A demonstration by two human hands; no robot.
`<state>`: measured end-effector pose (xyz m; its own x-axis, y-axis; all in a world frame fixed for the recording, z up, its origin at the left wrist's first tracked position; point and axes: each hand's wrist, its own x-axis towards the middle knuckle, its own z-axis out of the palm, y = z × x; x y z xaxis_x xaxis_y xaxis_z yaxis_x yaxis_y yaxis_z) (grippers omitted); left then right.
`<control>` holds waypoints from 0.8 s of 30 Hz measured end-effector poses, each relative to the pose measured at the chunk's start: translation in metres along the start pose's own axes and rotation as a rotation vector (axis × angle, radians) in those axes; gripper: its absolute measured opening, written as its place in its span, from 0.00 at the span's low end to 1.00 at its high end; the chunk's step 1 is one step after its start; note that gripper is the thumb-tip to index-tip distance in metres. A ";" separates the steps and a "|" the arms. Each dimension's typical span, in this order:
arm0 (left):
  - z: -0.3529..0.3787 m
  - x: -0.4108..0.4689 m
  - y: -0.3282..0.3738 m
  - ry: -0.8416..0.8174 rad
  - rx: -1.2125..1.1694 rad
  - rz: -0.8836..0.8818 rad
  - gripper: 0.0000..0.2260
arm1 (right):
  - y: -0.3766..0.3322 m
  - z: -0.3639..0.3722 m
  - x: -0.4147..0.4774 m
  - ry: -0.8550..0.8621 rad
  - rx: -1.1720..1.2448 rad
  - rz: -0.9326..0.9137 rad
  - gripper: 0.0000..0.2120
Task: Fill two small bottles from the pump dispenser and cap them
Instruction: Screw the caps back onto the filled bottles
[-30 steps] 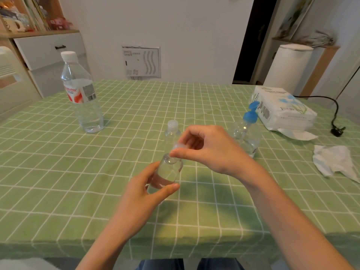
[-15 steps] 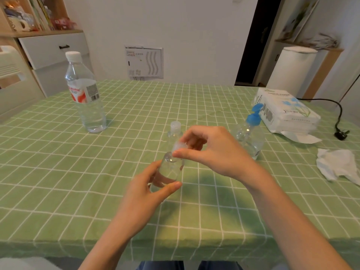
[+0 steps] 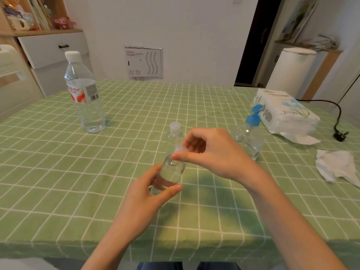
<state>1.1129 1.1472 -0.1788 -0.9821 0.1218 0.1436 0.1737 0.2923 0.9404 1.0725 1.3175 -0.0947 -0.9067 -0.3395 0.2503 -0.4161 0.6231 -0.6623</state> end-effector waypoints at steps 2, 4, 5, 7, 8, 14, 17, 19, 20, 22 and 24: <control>0.000 -0.001 -0.001 -0.003 -0.005 -0.004 0.21 | 0.001 0.001 0.000 -0.039 -0.048 0.042 0.16; 0.000 -0.002 -0.001 0.009 -0.016 0.000 0.22 | 0.001 0.000 -0.001 -0.105 0.002 0.055 0.23; -0.001 -0.001 -0.001 0.016 -0.019 0.002 0.22 | 0.002 -0.001 -0.002 -0.123 0.047 0.043 0.23; -0.001 -0.001 -0.001 0.023 -0.019 0.003 0.23 | 0.003 -0.001 -0.003 -0.112 0.083 0.002 0.17; -0.001 -0.001 -0.002 0.022 -0.014 0.002 0.23 | 0.002 0.000 -0.003 -0.076 0.076 -0.004 0.13; 0.002 -0.001 -0.005 0.004 0.008 -0.014 0.23 | 0.000 0.007 -0.003 0.010 -0.130 0.031 0.22; 0.001 -0.001 -0.004 0.007 -0.013 -0.003 0.21 | 0.003 0.000 -0.006 -0.094 -0.017 -0.014 0.20; 0.001 0.000 -0.003 0.002 -0.016 0.004 0.20 | 0.003 -0.001 -0.007 -0.088 -0.002 -0.061 0.15; 0.001 0.000 -0.003 -0.002 -0.016 0.006 0.20 | 0.002 0.000 -0.006 -0.056 -0.007 -0.059 0.12; 0.003 0.000 -0.003 -0.004 -0.018 0.003 0.21 | 0.000 0.003 -0.004 0.024 -0.082 -0.025 0.13; 0.004 0.000 -0.003 -0.004 -0.028 -0.004 0.22 | 0.000 0.005 -0.002 0.042 -0.180 0.005 0.18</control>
<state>1.1128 1.1500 -0.1828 -0.9826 0.1240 0.1386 0.1675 0.2666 0.9491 1.0744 1.3148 -0.0987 -0.9094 -0.3089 0.2787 -0.4137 0.7422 -0.5272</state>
